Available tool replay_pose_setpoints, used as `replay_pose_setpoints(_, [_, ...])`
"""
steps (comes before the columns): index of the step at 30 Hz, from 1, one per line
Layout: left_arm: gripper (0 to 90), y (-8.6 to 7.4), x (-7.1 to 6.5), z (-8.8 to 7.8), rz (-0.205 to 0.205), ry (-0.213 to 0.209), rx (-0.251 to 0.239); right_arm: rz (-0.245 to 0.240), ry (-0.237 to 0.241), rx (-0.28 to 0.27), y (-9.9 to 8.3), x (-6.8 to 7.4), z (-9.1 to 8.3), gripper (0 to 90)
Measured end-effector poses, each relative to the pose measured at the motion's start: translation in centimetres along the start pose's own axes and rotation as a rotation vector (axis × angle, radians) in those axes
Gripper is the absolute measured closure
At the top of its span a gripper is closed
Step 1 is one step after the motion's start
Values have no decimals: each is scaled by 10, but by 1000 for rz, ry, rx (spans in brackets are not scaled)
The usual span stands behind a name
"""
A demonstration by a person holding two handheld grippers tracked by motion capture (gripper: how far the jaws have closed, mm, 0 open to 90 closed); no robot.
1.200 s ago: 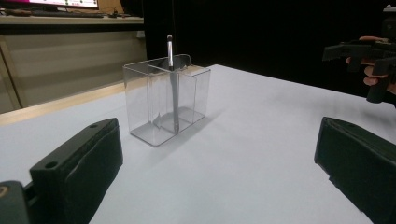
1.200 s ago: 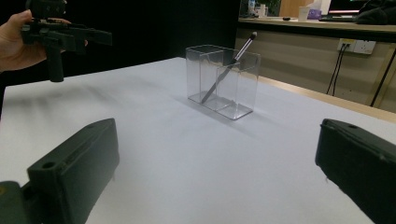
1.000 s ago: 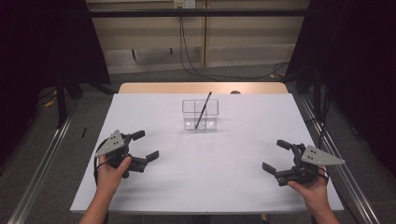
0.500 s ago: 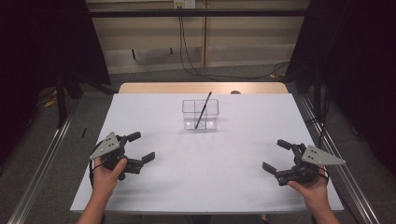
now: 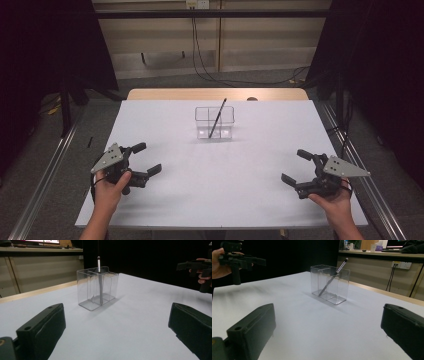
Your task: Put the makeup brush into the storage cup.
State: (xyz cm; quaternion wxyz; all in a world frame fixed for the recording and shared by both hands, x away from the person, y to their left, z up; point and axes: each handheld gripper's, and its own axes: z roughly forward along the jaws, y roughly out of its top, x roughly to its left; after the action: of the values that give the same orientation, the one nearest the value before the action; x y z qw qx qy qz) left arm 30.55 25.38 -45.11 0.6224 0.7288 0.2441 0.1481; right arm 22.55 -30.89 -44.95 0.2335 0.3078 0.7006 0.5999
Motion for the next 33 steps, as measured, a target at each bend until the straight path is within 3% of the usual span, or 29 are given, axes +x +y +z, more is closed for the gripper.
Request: replay_pose_setpoints(33, [10, -5, 3, -22, -9, 14, -1, 0, -4, 0, 0, -1, -2, 0])
